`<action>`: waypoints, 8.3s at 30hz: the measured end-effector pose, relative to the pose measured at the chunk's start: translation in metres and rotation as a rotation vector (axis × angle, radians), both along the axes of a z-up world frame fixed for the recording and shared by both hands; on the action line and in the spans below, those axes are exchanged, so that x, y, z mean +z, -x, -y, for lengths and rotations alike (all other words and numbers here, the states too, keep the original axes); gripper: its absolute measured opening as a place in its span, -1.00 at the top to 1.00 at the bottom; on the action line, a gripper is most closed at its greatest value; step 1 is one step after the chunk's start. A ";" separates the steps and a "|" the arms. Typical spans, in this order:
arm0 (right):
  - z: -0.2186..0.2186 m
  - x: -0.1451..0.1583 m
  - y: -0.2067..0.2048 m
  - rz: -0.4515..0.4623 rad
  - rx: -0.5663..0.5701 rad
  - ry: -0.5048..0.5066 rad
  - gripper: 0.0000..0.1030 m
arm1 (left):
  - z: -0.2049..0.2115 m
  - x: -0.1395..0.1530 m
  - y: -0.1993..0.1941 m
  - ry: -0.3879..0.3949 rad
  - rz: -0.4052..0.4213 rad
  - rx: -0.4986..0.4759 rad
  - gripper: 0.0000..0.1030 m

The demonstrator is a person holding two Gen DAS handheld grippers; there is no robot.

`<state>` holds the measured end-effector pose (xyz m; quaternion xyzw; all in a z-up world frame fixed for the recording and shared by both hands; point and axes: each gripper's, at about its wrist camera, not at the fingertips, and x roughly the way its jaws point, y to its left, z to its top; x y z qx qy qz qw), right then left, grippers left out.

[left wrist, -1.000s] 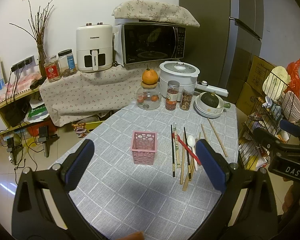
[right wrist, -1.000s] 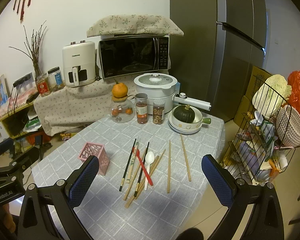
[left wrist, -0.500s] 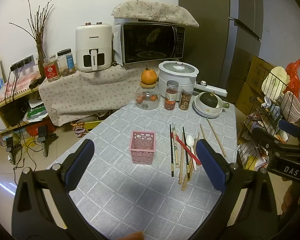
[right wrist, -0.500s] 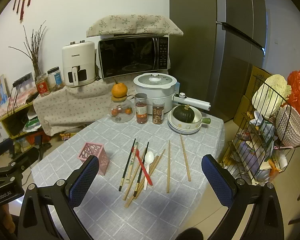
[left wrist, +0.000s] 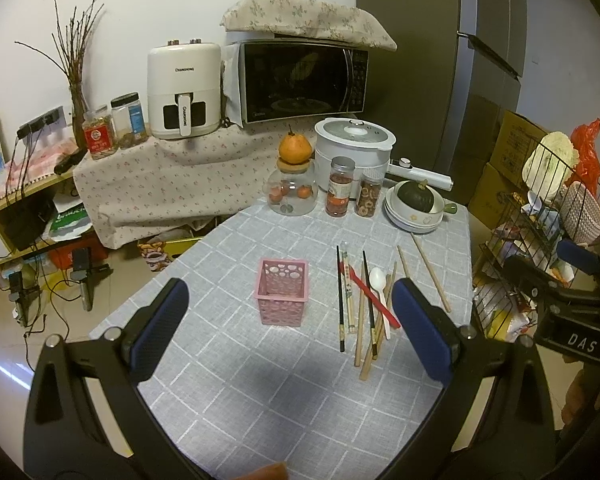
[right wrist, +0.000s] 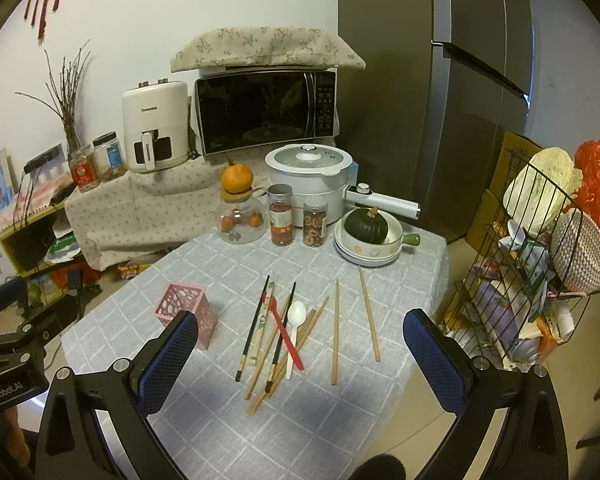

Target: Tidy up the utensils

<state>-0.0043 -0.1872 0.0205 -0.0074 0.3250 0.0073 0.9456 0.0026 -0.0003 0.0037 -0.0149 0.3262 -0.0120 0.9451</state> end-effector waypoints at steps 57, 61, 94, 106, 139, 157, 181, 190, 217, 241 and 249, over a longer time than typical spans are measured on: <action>0.219 -0.222 -0.245 -0.538 -0.115 -0.301 -0.31 | 0.222 -0.238 -0.301 0.105 -0.643 -0.268 0.87; 0.211 -0.224 -0.251 -0.524 -0.083 -0.287 -0.29 | 0.208 -0.218 -0.283 0.113 -0.597 -0.298 0.87; 0.106 -0.221 -0.308 -0.446 -0.058 0.060 0.88 | 0.076 -0.098 -0.163 0.179 -0.340 -0.413 0.87; 0.086 -0.133 -0.212 -0.278 -0.091 0.037 0.89 | 0.042 -0.054 -0.107 0.207 -0.215 -0.384 0.87; -0.054 0.004 -0.096 0.117 0.208 -0.116 0.88 | -0.058 -0.004 -0.087 0.171 0.159 -0.150 0.87; -0.090 -0.019 -0.139 0.120 0.302 -0.281 0.88 | -0.052 -0.064 -0.143 0.048 0.030 -0.152 0.87; -0.117 -0.104 -0.200 -0.100 0.274 -0.220 0.87 | -0.072 -0.093 -0.174 0.163 -0.111 -0.107 0.87; -0.105 -0.089 -0.199 -0.089 0.260 -0.296 0.70 | -0.077 -0.082 -0.169 0.188 -0.079 -0.096 0.32; -0.011 -0.089 -0.154 -0.234 0.140 -0.185 -0.45 | -0.085 -0.098 -0.115 0.221 -0.330 -0.021 -0.66; 0.017 -0.239 -0.226 -0.612 0.011 -0.207 0.64 | -0.071 -0.106 -0.104 0.202 -0.421 -0.127 -0.66; 0.025 -0.241 -0.217 -0.624 0.019 -0.232 0.82 | -0.044 -0.091 -0.096 0.166 -0.371 -0.198 -0.55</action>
